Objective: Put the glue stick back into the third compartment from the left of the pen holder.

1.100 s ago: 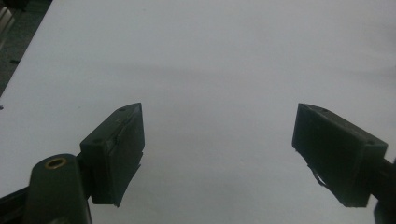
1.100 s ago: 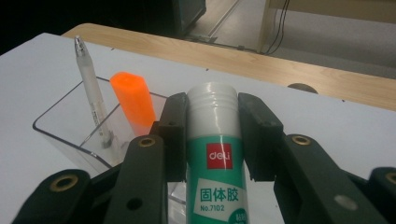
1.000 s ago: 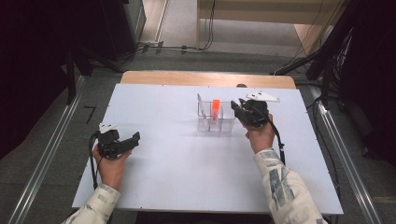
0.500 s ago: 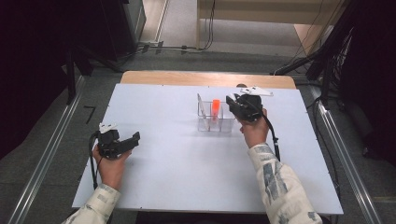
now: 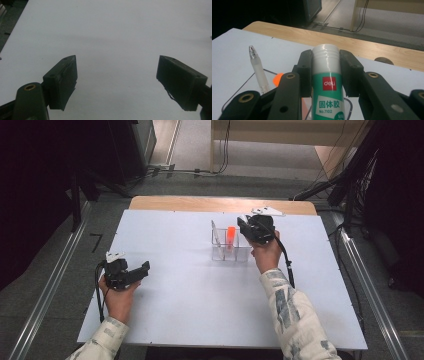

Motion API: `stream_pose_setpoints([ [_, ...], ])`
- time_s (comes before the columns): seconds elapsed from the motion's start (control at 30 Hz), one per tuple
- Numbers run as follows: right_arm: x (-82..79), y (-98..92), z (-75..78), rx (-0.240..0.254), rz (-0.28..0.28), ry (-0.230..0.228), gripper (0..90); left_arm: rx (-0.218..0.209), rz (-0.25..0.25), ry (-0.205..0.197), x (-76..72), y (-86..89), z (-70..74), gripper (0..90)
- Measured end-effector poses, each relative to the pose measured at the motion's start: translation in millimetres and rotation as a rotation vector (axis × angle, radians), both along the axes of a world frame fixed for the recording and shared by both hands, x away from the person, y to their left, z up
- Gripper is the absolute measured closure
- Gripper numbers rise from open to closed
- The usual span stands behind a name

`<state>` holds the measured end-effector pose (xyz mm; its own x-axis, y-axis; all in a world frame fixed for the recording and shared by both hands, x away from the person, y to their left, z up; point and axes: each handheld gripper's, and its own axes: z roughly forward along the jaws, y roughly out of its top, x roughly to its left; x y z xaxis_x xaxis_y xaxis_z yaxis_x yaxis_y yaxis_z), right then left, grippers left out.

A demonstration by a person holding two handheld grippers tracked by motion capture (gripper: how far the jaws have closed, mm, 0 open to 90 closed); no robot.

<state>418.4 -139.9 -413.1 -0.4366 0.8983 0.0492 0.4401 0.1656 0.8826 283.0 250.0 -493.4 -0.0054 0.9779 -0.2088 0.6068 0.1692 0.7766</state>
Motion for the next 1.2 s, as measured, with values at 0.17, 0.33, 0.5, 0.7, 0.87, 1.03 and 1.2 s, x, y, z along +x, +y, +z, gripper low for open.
stream_pose_setpoints([
  [0.17, 4.2, 2.8, -2.0, 0.009, -0.005, 0.006, 62.8, -0.001, -0.002, 0.0, 0.0, 0.2, 0.1, 17.8],
  [0.33, 7.1, 5.2, -2.6, 0.01, -0.01, 0.01, 62.8, -0.001, -0.002, 0.0, 0.0, 0.2, 0.1, 17.8],
  [0.5, 8.4, 8.0, 0.0, 0.011, -0.006, 0.009, 62.8, -0.001, -0.003, 0.0, 0.1, 0.3, 0.0, 17.8],
  [0.7, 10.1, 9.4, -0.1, 0.019, -0.008, 0.021, 62.7, -0.003, -0.004, 0.001, 0.0, 0.2, 0.0, 17.8],
  [0.87, 10.8, 8.5, -0.2, 0.023, -0.009, 0.023, 62.5, -0.002, -0.004, 0.001, 0.3, 0.1, -0.2, 17.8],
  [1.03, 11.1, 7.3, 0.2, 0.028, -0.01, 0.027, 62.4, -0.002, -0.003, 0.0, 0.2, -0.1, -0.2, 17.8],
  [1.2, 11.3, 6.9, 0.2, 0.029, -0.015, 0.028, 62.4, -0.002, -0.003, 0.0, 0.2, 0.0, -0.2, 17.8],
])
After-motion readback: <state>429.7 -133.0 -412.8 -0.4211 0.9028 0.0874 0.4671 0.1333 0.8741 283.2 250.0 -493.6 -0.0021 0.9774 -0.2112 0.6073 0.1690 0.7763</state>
